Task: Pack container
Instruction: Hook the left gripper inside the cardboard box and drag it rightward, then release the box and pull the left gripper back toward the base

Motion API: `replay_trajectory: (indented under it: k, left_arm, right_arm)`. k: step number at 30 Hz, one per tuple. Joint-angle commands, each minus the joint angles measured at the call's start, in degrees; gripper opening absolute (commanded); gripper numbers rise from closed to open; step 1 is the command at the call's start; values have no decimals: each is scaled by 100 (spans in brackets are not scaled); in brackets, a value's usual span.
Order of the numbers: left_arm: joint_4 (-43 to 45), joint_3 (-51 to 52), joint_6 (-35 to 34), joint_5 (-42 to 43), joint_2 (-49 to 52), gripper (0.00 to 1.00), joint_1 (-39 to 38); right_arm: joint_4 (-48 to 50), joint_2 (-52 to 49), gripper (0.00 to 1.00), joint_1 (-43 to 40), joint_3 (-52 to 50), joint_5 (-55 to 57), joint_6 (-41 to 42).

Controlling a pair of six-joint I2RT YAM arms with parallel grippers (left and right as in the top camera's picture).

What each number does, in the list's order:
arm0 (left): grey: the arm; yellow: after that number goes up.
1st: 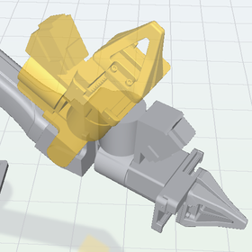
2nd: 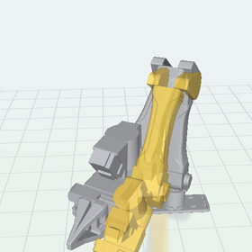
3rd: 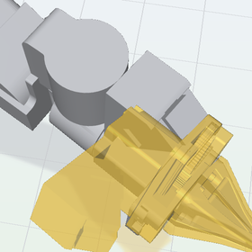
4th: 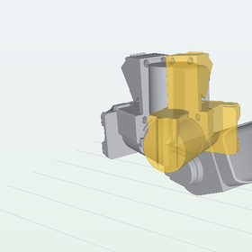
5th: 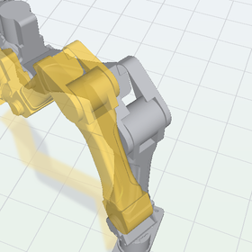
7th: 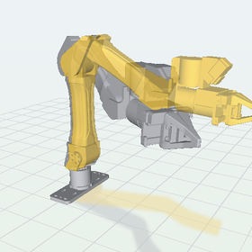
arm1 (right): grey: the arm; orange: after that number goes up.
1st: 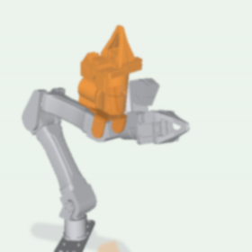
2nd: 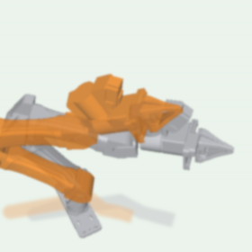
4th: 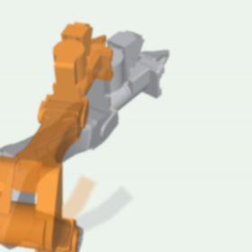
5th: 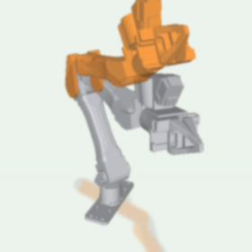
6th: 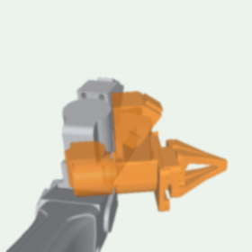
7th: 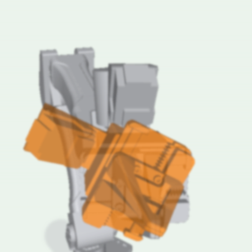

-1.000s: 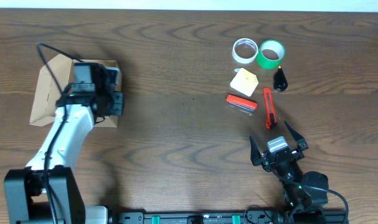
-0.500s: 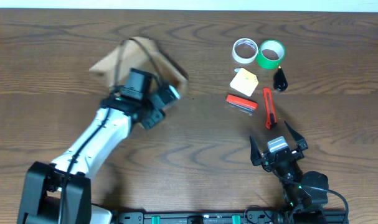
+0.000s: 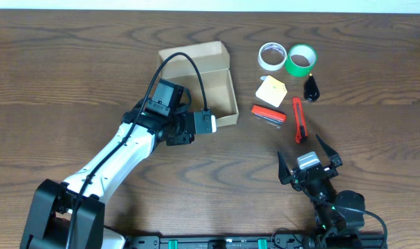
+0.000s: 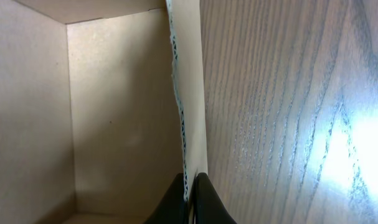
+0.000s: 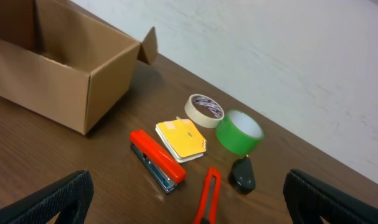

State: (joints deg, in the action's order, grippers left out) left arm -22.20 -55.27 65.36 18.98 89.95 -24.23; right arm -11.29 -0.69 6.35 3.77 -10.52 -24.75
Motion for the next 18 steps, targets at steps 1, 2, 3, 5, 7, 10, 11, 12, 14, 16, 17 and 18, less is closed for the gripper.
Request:
replay_trajectory:
  k: [1,2,3,5,7,10,11,12,14,16,17,18]
  left_arm:
    - [87,-94,498,146,-81,6,-22]
    - [118,-94,496,146,-81,6,-22]
    - [146,-94,498,146,-81,6,-22]
    - [197,-94,496,140,-81,6,-22]
    - [238,-94,498,131,-81,6,-22]
    - [275,-94,492,44,-81,6,-22]
    - [273,-94,490,37,-81,6,-22]
    - [273,-94,455,37,-81,6,-22]
    - [269,-94,361,37,-81,6,-22]
    - [260,-94,354,35,-81,13,-22]
    - [269,-94,293,35,-81,30,-22]
    - [282,-94,214,37,-81,38,-22]
  right_arm:
    - [7,31,99,48,-26,-4,-61]
    - [7,31,99,48,-26,-4,-61]
    - [7,31,99,48,-26,-4,-61]
    - [7,31,99,48,-26,-4,-61]
    - [7,31,99,48,-26,-4,-61]
    - [7,31,99,48,-26,-4,-61]
    - [7,31,99,48,-26,-4,-61]
    - [7,31,99,48,-26,-4,-61]
    - [7,31,99,48,-26,-4,-61]
    - [7,31,99,48,-26,-4,-61]
    - [7,31,99,48,-26,-4,-61]
    - [7,31,99,48,-26,-4,-61]
